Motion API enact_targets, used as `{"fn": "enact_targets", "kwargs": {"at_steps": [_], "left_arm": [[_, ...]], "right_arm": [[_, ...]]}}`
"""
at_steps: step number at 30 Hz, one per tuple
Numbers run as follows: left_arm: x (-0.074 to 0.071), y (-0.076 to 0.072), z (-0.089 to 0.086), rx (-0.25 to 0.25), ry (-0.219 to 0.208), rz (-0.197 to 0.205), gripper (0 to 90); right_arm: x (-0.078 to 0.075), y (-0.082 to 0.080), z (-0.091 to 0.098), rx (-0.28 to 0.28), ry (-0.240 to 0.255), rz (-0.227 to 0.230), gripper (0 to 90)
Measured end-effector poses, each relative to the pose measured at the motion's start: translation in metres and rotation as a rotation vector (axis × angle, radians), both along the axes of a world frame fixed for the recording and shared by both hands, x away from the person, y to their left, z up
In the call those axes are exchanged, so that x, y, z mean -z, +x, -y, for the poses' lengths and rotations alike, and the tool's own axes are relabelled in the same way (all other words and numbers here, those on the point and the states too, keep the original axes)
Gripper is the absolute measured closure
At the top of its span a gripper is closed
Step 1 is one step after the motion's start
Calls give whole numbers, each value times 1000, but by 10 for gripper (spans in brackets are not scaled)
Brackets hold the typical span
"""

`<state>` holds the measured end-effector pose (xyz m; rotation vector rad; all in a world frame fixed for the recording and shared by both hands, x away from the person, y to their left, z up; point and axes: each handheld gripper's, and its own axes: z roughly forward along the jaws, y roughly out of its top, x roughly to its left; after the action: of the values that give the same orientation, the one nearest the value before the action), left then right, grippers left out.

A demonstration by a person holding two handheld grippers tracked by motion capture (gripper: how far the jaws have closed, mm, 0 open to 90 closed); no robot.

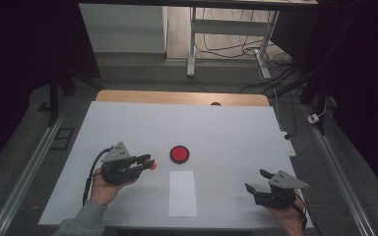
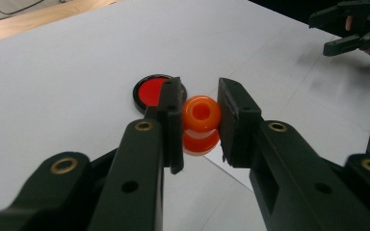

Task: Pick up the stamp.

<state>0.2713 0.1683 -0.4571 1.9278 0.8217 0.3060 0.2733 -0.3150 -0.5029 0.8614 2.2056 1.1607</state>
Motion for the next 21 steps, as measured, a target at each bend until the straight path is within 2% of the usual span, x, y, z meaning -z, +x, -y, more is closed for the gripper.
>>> {"fn": "enact_targets", "kwargs": {"at_steps": [8,21], "left_arm": [[-2,4,14,28,0,1,721],[-1,12,48,96,9,-4,721]], "right_arm": [[0,0,0,-2,-1,-1,254],[0,0,-2,-5,4,1,255]]}}
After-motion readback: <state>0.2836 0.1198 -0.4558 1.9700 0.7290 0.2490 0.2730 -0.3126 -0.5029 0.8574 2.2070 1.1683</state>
